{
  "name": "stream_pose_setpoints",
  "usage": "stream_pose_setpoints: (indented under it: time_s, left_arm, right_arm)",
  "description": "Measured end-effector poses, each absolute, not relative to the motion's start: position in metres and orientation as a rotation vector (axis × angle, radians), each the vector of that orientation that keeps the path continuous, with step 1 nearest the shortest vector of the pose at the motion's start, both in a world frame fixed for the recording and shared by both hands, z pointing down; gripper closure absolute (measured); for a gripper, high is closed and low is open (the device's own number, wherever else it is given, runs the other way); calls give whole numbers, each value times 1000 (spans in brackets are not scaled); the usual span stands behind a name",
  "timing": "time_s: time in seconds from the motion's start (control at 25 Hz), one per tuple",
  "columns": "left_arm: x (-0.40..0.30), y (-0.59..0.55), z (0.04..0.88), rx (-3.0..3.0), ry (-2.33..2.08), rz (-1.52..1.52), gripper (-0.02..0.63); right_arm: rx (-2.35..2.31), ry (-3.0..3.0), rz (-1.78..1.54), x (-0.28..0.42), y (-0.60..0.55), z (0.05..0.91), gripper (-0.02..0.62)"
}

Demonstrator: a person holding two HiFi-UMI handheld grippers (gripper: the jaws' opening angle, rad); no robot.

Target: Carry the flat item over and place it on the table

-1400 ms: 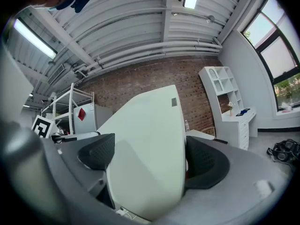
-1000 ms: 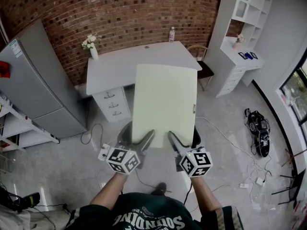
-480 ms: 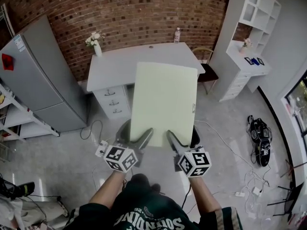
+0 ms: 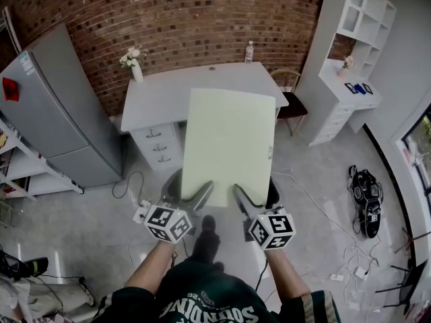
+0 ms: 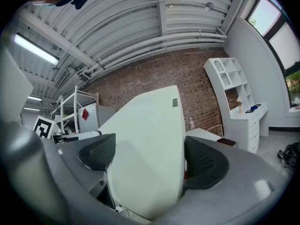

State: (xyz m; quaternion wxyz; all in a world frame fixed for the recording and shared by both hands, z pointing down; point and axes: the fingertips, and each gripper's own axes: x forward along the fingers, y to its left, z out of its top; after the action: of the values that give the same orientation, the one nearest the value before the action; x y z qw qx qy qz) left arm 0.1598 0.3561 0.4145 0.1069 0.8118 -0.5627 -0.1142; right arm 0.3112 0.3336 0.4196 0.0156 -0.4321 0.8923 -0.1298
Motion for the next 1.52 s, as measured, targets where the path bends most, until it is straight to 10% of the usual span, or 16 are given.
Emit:
stream_pose_setpoints:
  time_s: [1.52]
  left_arm:
    - [93, 101, 430, 2333, -1684, -323, 181]
  right_arm:
    - [-1286, 2845, -400, 244, 72, 432, 143]
